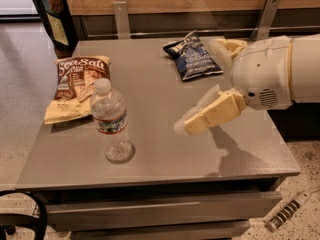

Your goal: Pick water bottle

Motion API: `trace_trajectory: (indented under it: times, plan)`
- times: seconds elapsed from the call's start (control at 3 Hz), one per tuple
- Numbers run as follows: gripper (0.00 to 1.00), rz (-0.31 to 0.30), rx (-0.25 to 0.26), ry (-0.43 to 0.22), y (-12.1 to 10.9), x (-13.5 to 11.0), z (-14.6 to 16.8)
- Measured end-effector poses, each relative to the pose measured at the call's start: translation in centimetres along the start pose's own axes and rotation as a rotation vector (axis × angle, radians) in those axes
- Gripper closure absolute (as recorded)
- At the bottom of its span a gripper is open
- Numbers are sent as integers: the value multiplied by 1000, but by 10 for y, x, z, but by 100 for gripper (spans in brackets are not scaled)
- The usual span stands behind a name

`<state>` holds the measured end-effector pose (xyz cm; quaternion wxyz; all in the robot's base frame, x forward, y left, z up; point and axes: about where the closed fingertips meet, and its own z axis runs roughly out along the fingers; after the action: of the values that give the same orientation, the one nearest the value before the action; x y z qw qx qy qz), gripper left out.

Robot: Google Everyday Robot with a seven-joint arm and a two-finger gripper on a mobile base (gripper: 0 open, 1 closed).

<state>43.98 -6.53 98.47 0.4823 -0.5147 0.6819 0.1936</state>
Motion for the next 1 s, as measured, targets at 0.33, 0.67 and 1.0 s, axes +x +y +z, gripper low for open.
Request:
trace_trajectory:
  times: [0.33, 0.67, 1.0]
  plan:
    - [0, -6, -40, -46, 8, -1, 22]
    - [0, -1, -92, -120, 22, 2, 51]
    - [0, 3, -138, -210, 37, -1, 77]
